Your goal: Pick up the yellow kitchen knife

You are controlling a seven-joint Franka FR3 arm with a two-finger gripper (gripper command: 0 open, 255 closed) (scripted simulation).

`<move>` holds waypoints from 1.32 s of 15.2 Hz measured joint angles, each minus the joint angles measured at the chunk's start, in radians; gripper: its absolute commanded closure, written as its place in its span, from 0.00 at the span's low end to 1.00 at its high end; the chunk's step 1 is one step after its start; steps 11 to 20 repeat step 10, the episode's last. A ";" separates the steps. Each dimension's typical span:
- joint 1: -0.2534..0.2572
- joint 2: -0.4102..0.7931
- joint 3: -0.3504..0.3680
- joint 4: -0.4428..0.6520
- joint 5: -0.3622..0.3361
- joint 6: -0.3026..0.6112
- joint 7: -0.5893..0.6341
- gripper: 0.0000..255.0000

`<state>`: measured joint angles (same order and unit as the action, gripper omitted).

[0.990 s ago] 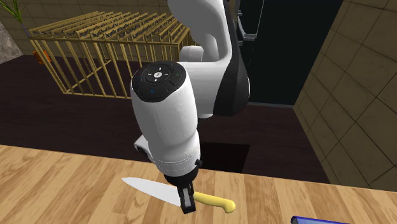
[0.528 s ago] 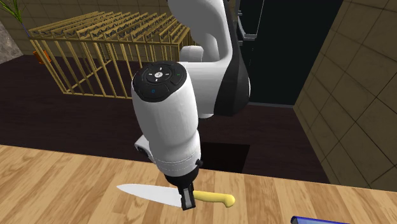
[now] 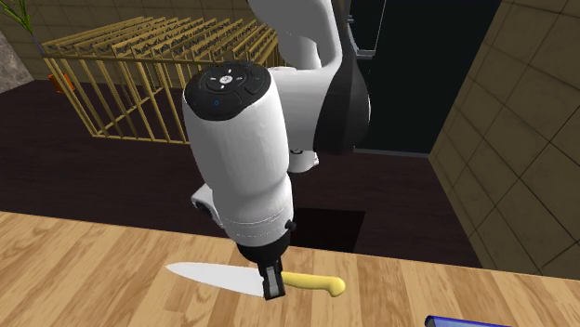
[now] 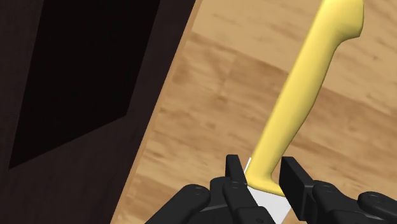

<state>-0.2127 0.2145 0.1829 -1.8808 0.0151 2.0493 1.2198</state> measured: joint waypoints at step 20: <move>-0.003 -0.040 0.001 0.079 0.007 -0.118 -0.002 1.00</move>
